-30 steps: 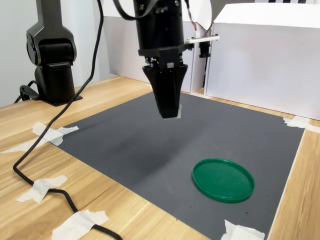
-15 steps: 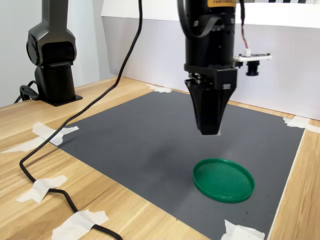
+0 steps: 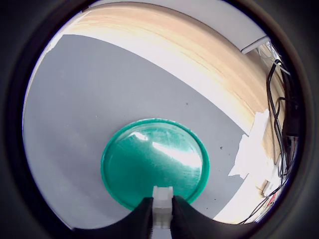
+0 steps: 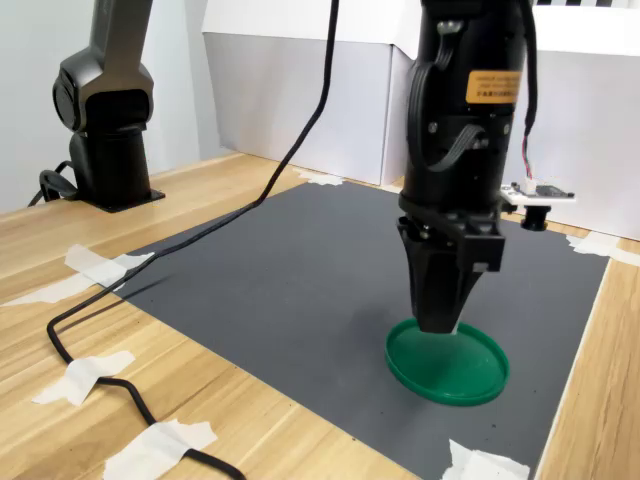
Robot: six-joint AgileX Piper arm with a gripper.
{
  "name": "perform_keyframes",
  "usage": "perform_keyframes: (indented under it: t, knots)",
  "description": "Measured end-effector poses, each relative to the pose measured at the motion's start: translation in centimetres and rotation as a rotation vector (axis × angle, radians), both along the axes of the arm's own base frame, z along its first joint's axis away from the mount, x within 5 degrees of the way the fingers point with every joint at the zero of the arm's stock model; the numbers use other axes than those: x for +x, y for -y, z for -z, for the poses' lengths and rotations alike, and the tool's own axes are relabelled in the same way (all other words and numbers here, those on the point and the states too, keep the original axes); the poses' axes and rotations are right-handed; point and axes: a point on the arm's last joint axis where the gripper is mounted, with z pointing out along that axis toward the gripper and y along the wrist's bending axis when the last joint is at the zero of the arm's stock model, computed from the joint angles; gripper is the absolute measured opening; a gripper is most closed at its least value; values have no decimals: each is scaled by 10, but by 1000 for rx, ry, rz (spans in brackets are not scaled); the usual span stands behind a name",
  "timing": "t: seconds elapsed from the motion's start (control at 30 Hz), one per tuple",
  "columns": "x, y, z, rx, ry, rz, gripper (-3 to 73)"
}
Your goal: Grasp a white terminal and put it on the green lid.
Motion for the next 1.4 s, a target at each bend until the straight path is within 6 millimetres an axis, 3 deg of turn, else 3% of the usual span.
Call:
perform_keyframes:
  t: [0.17, 0.47, 0.57, 0.67, 0.77, 0.87, 1.1, 1.13, 1.23, 1.4]
  knots:
    - [0, 0, 1, 1, -4, -1, 151]
    - [-1, 0, 2, 4, -14, -5, 541]
    - [-2, -1, 1, 10, -31, -2, 607]
    - [-5, -2, -6, 17, -24, -3, 620]
    - [-9, -3, -27, 24, 26, -4, 590]
    - [-17, -5, -58, 47, 104, -4, 499]
    - [-55, -14, -120, 120, 305, -2, 82]
    - [-62, -15, -127, 126, 335, -2, 49]
    - [-93, -19, -151, 159, 452, 1, -1]
    - [-144, -27, -167, 254, 593, 27, -15]
